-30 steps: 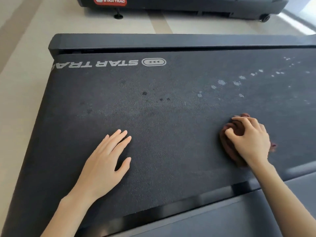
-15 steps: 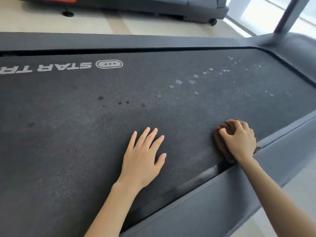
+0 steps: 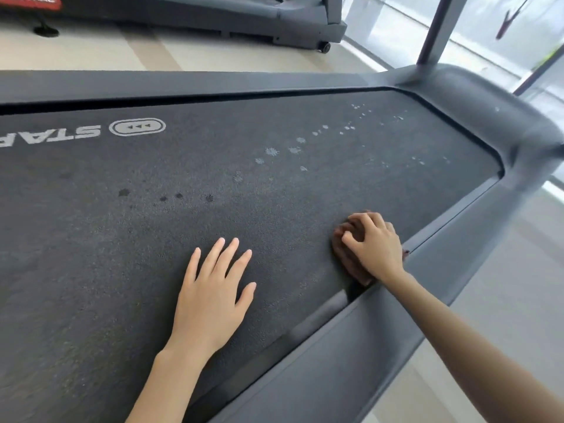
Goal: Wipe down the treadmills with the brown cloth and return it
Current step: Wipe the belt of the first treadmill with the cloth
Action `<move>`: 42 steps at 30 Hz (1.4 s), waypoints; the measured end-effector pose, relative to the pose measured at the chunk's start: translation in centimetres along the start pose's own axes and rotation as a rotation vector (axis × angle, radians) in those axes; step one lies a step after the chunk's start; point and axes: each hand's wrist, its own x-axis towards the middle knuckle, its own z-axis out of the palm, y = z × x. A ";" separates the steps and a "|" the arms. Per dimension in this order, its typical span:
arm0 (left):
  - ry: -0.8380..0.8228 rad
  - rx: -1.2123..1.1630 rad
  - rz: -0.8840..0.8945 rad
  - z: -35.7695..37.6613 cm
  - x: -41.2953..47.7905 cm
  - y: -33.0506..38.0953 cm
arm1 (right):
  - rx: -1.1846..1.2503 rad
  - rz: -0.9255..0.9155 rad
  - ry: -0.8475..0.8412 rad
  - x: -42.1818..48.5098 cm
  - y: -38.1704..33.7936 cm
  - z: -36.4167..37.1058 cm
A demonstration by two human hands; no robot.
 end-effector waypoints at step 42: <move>0.010 0.048 -0.181 3.8 11.5 7.8 | 0.120 -0.592 0.041 11.3 2.5 3.5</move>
